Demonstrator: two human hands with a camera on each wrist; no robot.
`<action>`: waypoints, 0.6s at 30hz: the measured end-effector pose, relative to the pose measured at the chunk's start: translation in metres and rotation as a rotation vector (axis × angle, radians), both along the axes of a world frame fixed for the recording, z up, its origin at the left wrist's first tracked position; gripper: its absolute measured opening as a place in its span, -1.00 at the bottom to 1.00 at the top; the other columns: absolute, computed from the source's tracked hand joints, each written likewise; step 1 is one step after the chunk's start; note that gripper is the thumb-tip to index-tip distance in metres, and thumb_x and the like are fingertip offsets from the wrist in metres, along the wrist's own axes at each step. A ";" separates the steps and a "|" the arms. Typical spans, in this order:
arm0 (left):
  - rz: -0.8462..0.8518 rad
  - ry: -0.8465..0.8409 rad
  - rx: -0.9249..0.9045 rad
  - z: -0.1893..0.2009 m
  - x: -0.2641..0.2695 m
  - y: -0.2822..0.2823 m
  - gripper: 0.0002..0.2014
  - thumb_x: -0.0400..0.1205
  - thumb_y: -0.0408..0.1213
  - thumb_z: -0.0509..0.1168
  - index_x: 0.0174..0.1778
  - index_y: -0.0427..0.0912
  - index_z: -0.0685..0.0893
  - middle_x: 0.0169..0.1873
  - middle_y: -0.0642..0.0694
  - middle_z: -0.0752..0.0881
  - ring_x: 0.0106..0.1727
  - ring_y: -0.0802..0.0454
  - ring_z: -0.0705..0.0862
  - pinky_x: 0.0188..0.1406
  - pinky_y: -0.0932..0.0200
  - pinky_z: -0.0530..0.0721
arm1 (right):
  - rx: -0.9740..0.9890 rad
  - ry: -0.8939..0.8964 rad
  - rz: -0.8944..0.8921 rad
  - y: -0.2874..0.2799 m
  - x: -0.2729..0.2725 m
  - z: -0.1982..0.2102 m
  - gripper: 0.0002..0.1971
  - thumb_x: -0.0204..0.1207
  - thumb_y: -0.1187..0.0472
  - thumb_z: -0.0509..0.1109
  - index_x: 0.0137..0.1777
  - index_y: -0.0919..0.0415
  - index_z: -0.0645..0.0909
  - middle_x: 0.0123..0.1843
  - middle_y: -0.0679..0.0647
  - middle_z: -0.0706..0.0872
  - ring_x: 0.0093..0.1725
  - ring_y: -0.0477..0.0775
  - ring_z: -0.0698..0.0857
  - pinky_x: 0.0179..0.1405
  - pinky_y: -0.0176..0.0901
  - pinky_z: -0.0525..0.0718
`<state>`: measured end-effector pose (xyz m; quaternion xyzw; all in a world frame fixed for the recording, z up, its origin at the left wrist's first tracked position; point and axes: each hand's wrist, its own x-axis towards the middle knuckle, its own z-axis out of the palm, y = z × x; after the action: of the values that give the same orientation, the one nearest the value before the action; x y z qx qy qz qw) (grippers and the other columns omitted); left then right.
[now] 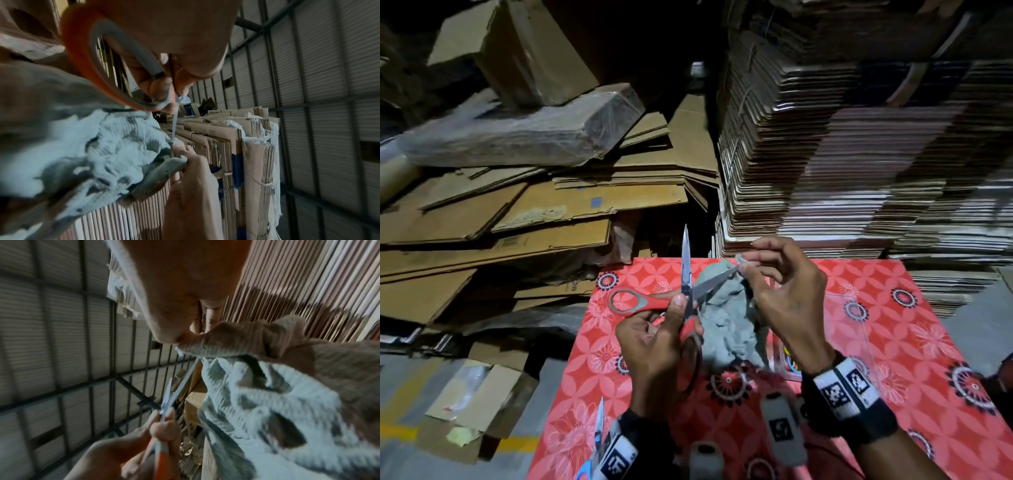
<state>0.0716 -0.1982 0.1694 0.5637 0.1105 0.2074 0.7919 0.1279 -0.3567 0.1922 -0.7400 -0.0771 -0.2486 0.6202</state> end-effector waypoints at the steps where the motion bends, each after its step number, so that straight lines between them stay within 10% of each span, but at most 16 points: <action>1: -0.007 0.001 0.010 -0.001 0.000 0.001 -0.74 0.67 -0.29 0.46 -0.27 -0.41 0.79 -0.51 -0.31 0.71 -0.57 -0.09 0.58 -0.63 0.27 0.47 | -0.026 -0.014 -0.008 -0.002 -0.001 0.000 -0.74 0.50 0.44 0.64 0.14 0.25 0.72 -0.07 -0.06 0.87 -0.04 -0.09 0.87 0.04 -0.07 0.86; 5: 0.016 0.030 0.070 -0.008 0.003 0.010 -0.75 0.59 -0.11 0.56 -0.23 -0.24 0.85 -0.43 -0.14 0.75 -0.37 -0.14 0.72 -0.32 0.06 0.60 | -0.110 -0.080 0.017 0.002 -0.014 0.002 -0.74 0.51 0.43 0.64 0.14 0.24 0.73 -0.04 -0.07 0.87 0.00 -0.13 0.87 0.05 -0.27 0.80; 12: 0.016 0.032 0.010 -0.008 0.006 0.013 -0.74 0.61 -0.23 0.56 -0.16 -0.41 0.81 -0.32 -0.37 0.76 -0.40 -0.11 0.69 -0.45 0.21 0.56 | 0.180 0.054 -0.017 -0.041 0.014 0.002 -0.66 0.46 0.51 0.63 0.09 0.11 0.71 -0.06 0.12 0.87 0.00 0.09 0.87 0.07 -0.02 0.84; 18: -0.023 0.084 0.007 -0.013 0.012 0.010 -0.80 0.51 -0.05 0.62 -0.20 -0.12 0.90 -0.31 -0.15 0.81 -0.18 -0.19 0.75 -0.06 -0.11 0.60 | 0.024 -0.045 0.168 0.002 -0.025 0.009 -0.67 0.46 0.51 0.63 0.09 0.15 0.73 -0.09 -0.04 0.87 -0.04 -0.06 0.88 -0.03 -0.31 0.78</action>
<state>0.0832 -0.1878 0.1563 0.5758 0.1364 0.1747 0.7870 0.1031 -0.3549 0.2009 -0.7176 -0.1496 -0.2132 0.6459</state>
